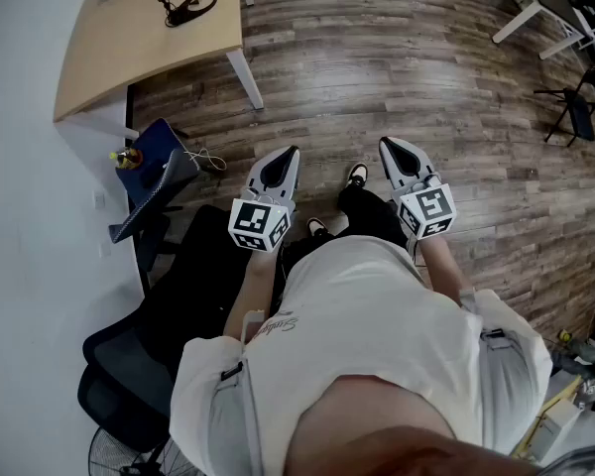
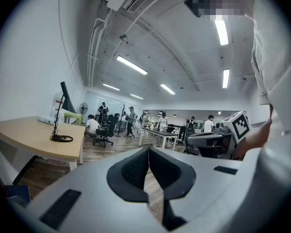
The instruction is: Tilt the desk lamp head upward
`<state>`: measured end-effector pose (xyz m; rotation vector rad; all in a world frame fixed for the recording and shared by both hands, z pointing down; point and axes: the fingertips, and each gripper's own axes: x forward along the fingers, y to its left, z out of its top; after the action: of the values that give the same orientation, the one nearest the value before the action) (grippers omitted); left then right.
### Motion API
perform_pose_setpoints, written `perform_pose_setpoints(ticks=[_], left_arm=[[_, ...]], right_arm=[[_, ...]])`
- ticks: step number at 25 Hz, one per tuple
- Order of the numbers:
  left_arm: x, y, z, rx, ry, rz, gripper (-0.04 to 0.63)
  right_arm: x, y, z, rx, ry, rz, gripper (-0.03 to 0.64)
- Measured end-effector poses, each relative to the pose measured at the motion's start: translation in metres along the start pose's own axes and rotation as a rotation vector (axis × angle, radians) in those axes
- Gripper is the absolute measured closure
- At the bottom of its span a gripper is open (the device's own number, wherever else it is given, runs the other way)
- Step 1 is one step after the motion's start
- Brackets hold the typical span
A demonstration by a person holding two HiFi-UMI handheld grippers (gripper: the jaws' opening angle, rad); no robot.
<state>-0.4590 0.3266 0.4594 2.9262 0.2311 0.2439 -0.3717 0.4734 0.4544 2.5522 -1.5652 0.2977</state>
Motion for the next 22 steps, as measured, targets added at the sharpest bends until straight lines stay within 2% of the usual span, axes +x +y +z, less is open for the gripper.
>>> perform_pose_setpoints(ticks=[8,17,22], left_arm=[[0.036,0.022,-0.005,-0.016,0.046,0.027,0.58],[0.114,0.075,0.015,0.003,0.088,0.091,0.58],[0.179,0.105,0.042,-0.016,0.073,0.138,0.58]], right_arm=[[0.039,-0.043,-0.008,0.028,0.02,-0.012,0.621],[0.136,-0.096,0.01,-0.024,-0.02,0.085,0.621],[0.191,-0.146,0.026,-0.023,-0.03,0.145,0.621]])
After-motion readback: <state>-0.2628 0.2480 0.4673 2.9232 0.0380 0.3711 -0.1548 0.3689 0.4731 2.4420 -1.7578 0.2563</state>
